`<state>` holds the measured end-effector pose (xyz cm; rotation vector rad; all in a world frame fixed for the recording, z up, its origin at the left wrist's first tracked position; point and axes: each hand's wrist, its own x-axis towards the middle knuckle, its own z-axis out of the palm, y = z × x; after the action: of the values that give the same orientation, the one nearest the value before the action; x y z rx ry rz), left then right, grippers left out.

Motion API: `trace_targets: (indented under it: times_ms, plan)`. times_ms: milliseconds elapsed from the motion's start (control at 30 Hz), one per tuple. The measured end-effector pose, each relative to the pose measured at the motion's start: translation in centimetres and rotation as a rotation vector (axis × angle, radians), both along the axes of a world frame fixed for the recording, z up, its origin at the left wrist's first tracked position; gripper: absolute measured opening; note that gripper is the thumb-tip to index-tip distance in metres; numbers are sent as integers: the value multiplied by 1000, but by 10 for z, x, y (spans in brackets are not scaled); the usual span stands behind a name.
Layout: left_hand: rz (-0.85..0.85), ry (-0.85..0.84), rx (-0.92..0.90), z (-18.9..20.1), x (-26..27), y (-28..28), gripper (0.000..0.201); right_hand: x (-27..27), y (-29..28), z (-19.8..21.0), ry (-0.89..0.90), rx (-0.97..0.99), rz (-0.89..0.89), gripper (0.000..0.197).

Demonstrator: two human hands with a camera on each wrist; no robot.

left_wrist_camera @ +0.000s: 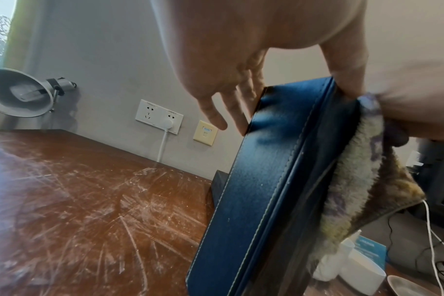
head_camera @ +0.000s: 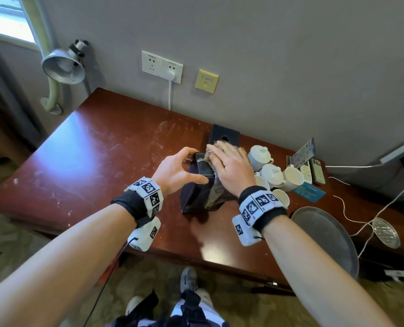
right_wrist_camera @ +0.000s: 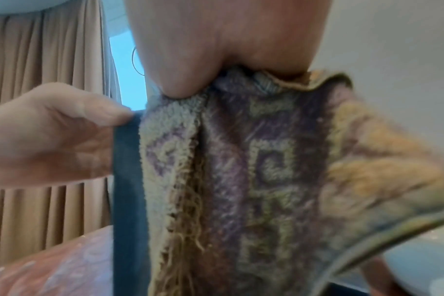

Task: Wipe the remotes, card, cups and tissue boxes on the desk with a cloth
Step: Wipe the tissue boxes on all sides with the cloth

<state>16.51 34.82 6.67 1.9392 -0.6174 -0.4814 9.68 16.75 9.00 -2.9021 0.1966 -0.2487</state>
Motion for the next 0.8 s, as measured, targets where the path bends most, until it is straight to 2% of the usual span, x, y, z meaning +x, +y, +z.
trace_targets:
  times_ms: [100,167,300,433,600,800]
  plan:
    - [0,27,-31,-1,0,0,74,-9,-27,4,-3,187,-138,40]
    - [-10,28,-38,-2,0,0,74,-8,-27,4,4,177,-185,40]
    - [-11,11,-46,-5,-1,0,78,-1,9,2,-43,29,-22,39]
    - [-3,-24,-90,-5,-3,1,72,1,31,4,-33,72,57,39]
    - [32,1,-98,-5,-2,-2,78,19,31,11,54,146,-85,43]
    - [17,29,-56,-2,-1,-1,83,19,19,14,33,109,-246,40]
